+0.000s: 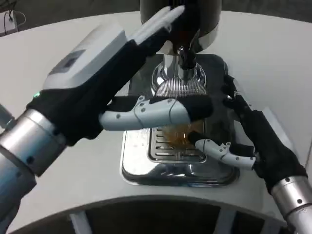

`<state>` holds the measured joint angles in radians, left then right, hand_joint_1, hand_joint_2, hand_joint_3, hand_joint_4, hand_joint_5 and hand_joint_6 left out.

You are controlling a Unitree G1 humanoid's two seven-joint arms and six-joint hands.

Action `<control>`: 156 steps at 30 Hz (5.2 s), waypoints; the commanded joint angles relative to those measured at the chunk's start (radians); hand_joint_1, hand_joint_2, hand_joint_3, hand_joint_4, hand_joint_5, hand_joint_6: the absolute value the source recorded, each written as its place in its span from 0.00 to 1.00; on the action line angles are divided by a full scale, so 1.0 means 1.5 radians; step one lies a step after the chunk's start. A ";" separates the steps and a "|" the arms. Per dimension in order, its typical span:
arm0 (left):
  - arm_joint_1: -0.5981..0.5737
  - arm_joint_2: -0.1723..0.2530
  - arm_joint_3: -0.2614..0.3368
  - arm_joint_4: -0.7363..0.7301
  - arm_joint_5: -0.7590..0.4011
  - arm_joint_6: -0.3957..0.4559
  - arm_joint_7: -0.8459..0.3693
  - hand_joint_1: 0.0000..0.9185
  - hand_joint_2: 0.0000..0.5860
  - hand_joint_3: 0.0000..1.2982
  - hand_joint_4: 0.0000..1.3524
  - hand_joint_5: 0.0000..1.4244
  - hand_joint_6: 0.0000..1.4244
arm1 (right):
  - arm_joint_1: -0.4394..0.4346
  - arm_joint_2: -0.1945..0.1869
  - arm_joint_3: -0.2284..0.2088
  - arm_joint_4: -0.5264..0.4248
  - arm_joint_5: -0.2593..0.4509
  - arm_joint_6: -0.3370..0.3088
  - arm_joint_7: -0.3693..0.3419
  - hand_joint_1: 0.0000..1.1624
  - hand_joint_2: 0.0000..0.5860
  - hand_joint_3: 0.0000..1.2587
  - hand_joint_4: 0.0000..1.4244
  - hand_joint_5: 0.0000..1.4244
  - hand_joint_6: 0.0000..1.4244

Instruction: Grasp the cup under the faucet to collect the drink, then remove the cup.

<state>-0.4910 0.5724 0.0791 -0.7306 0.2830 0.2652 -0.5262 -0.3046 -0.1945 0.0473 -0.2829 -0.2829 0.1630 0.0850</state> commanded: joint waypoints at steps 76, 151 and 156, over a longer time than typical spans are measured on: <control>0.299 0.123 0.064 0.023 0.140 0.010 -0.048 0.00 0.00 0.00 0.00 0.00 0.06 | -0.114 0.114 0.083 0.172 -0.037 -0.059 -0.114 0.69 0.37 0.00 0.03 0.06 0.06; 0.326 0.159 0.076 0.048 0.122 -0.001 -0.086 0.00 0.01 0.00 0.00 0.00 0.06 | -0.029 0.216 0.098 0.158 -0.012 -0.135 -0.320 0.80 0.32 0.75 0.81 0.88 0.99; 0.308 0.157 0.062 0.061 0.127 -0.005 -0.080 0.00 0.01 0.00 0.00 0.00 0.06 | 0.002 0.195 0.094 0.103 -0.006 -0.136 -0.290 0.80 0.32 0.78 0.84 0.92 1.00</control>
<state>-0.0168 0.7996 0.1830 -0.6537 0.4668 0.2684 -0.6513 -0.3347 0.0902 0.1910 -0.0574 -0.3036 -0.0161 -0.3755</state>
